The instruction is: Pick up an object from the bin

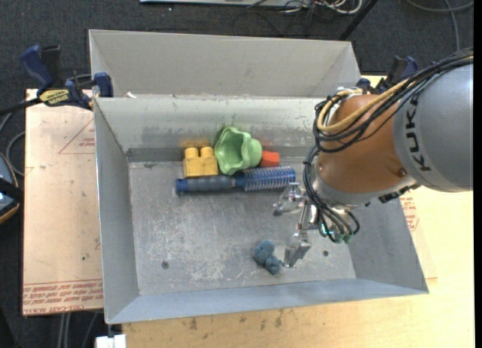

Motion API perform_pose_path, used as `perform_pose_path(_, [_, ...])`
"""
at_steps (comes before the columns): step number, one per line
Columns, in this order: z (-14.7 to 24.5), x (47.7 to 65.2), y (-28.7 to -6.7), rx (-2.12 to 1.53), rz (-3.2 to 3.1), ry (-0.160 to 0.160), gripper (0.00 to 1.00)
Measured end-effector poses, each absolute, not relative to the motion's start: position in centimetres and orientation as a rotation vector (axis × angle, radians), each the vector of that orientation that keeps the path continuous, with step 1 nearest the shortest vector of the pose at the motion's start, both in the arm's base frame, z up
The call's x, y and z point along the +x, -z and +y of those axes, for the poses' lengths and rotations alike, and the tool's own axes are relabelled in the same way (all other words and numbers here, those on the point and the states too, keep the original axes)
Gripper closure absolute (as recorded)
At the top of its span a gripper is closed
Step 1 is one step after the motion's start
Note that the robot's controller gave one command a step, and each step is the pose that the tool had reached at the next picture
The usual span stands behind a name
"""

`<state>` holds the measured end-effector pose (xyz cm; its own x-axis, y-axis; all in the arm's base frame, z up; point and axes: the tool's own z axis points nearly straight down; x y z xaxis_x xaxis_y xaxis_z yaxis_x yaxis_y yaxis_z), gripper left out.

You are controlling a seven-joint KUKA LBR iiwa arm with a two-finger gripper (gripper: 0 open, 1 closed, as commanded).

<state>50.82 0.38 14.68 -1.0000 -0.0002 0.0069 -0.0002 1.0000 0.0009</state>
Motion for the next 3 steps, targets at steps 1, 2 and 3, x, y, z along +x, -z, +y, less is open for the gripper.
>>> perform_pose_path(1, [0.1,48.5,-7.9,0.27,-3.155,0.001,0.0])
perform_pose_path(2, [0.0,48.1,-7.9,0.271,-3.134,0.002,1.0])
perform_pose_path(3, [0.9,49.2,-19.3,-0.025,-3.15,0.002,1.0])
